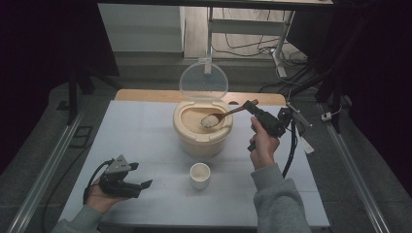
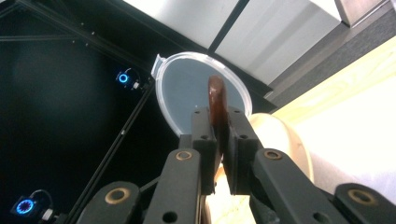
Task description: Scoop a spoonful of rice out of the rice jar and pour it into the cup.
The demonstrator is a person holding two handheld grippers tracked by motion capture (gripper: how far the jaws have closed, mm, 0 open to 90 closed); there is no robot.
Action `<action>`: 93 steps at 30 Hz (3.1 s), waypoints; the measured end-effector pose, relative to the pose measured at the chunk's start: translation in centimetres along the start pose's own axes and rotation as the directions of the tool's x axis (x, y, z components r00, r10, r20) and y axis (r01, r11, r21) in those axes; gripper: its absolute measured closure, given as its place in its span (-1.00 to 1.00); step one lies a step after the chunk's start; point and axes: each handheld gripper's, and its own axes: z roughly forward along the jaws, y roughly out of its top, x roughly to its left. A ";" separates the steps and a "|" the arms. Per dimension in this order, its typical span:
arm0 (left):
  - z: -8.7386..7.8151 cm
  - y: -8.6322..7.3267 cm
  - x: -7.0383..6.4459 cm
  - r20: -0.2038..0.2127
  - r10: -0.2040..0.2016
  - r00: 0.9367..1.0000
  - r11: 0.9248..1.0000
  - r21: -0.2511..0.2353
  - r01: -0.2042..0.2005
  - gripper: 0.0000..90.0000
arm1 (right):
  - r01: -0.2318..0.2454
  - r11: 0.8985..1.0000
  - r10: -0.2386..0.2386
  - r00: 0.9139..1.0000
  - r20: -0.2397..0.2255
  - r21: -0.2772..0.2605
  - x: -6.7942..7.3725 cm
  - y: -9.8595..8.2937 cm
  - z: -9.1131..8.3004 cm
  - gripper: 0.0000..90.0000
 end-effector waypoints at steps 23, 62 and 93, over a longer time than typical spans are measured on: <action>0.1 -0.5 0.4 -0.008 -0.015 1.000 1.000 0.013 0.015 -0.62 | 0.003 0.991 0.006 0.998 -0.067 0.133 0.4 -2.2 -3.1 0.87; 0.4 -0.9 0.3 -0.008 -0.015 1.000 0.999 0.029 0.016 -0.62 | 0.214 0.942 -0.227 0.974 0.020 0.260 -0.6 -6.6 -3.0 0.87; 0.5 -1.0 0.3 -0.009 -0.021 1.000 0.999 0.031 0.022 -0.62 | 0.563 0.813 -0.546 0.826 -0.139 0.151 2.6 -7.9 -4.7 0.87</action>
